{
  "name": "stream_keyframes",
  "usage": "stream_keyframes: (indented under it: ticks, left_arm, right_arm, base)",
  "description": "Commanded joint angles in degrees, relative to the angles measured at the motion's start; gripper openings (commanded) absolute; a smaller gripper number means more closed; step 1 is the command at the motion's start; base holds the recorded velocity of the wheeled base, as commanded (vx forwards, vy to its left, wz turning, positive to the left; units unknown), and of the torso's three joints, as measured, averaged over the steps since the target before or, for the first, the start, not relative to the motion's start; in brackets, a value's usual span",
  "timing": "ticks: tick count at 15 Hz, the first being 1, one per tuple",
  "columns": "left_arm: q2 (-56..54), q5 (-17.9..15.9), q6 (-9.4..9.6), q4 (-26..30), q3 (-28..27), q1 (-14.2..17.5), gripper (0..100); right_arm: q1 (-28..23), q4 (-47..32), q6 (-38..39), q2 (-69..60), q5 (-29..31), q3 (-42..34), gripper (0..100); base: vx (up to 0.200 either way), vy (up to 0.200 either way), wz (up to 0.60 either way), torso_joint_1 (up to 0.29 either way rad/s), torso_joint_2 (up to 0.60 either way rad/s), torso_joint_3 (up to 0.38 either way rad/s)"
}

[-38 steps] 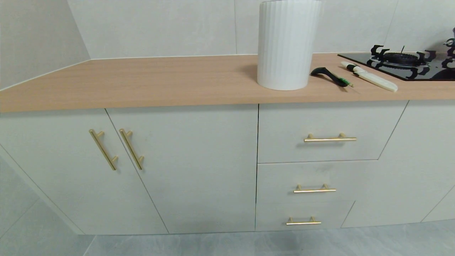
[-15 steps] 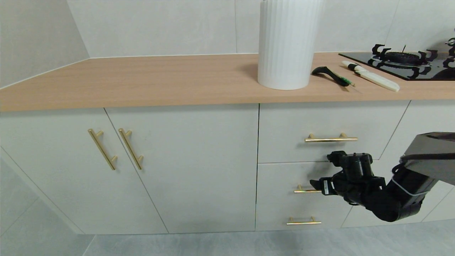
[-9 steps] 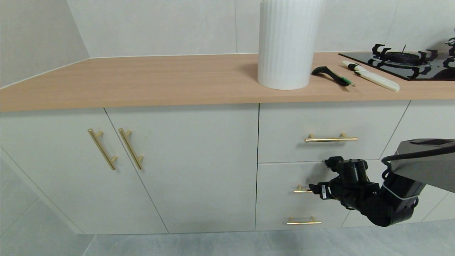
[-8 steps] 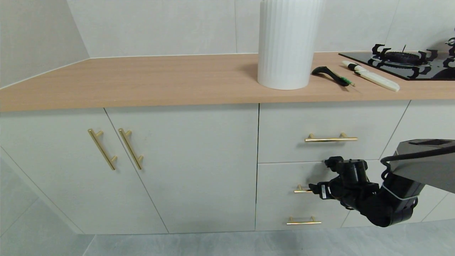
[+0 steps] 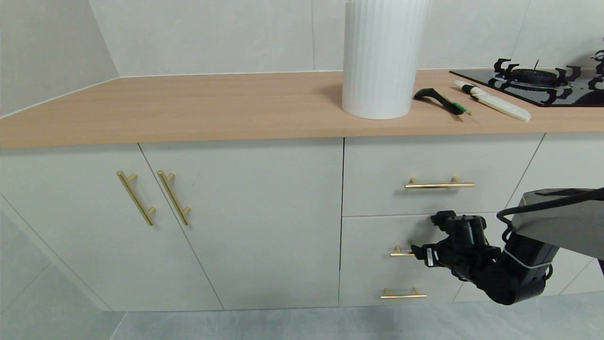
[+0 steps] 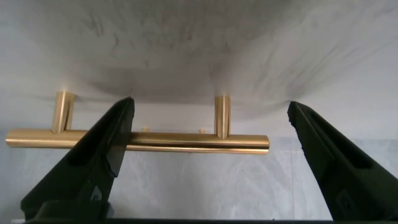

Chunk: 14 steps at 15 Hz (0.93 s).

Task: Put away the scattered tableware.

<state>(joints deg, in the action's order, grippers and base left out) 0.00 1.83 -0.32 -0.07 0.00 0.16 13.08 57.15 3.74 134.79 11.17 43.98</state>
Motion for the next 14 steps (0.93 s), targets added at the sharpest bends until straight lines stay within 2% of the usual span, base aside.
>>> stream_keyframes:
  ticks: [1,5,7,9,10,11,12,14]
  left_arm:
    - [0.00,0.02,-0.03,-0.01,0.00,0.02,100]
    - [0.00,0.02,-0.03,-0.01,0.00,0.02,100]
    - [0.00,0.02,-0.03,-0.01,0.00,0.02,100]
    - [0.00,0.02,-0.03,-0.01,0.00,0.02,100]
    - [0.00,0.02,0.05,-0.01,0.00,0.02,100]
    - [0.00,0.02,-0.03,-0.01,0.00,0.02,100]
    - [0.00,0.02,-0.03,-0.01,0.00,0.02,100]
    - [0.00,0.02,-0.03,-0.01,0.00,0.02,100]
  right_arm:
    - [0.02,-0.37,-0.23,-0.32,0.00,-0.92,100]
    - [0.37,-0.81,-2.07,-2.52,-0.80,-3.82,100]
    - [0.54,-5.91,-4.80,-8.14,-3.96,-6.89,100]
    - [2.39,-17.60,-4.97,-22.12,-6.16,-8.65,100]
    - [3.53,-28.67,-5.24,-30.38,-6.51,-8.04,100]
    - [3.79,-31.84,-5.24,-32.49,-6.86,-7.51,100]
    - [4.50,-44.23,-5.15,-41.36,-10.55,-3.91,100]
    - [4.50,-45.46,-4.97,-45.06,-10.82,-3.11,100]
  base:
    - [0.000,0.000,0.00,0.000,0.00,0.000]
    - [0.000,0.000,0.00,0.000,0.00,0.000]
    - [0.000,0.000,0.00,0.000,0.00,0.000]
    - [0.000,0.000,0.00,0.000,0.00,0.000]
    - [0.000,0.000,0.00,0.000,0.00,0.000]
    - [0.000,0.000,0.00,0.000,0.00,0.000]
    - [0.000,0.000,0.00,0.000,0.00,0.000]
    - [0.000,0.000,0.00,0.000,0.00,0.000]
